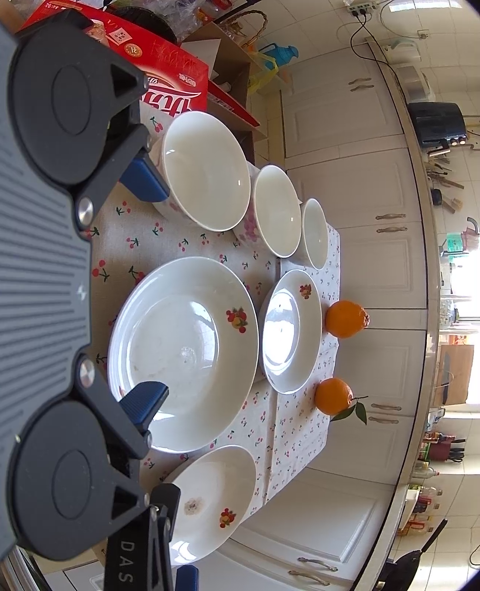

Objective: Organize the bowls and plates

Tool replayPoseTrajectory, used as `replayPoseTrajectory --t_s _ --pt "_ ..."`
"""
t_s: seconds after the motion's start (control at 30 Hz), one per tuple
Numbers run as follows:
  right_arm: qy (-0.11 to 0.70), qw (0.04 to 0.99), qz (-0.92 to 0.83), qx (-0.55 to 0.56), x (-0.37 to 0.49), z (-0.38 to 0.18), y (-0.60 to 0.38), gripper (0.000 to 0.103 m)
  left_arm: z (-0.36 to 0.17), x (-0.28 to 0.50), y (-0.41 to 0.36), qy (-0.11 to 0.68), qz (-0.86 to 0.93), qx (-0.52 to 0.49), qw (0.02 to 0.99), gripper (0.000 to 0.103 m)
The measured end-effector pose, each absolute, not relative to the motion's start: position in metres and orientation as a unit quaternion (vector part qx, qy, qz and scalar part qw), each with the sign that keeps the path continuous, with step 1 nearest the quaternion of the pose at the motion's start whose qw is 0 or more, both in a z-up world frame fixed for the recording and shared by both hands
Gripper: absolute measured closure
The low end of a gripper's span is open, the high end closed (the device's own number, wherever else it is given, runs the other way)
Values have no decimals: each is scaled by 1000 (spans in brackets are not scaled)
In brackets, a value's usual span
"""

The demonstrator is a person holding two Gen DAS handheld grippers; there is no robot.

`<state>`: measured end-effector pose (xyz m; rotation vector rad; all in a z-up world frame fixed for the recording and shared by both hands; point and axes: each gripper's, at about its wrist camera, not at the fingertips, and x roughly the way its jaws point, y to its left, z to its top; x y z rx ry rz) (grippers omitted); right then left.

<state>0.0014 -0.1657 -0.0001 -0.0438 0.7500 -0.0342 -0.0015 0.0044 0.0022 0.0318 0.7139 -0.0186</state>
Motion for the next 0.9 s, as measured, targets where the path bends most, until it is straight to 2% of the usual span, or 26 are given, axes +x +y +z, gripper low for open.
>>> replayPoseTrajectory --t_s 0.5,0.9 --pt "358 933 -12 -25 2 3 -168 0 7 1 3 344 -20 22 938 1" --pt "311 950 20 5 6 19 -209 0 18 15 1 320 -67 41 944 1"
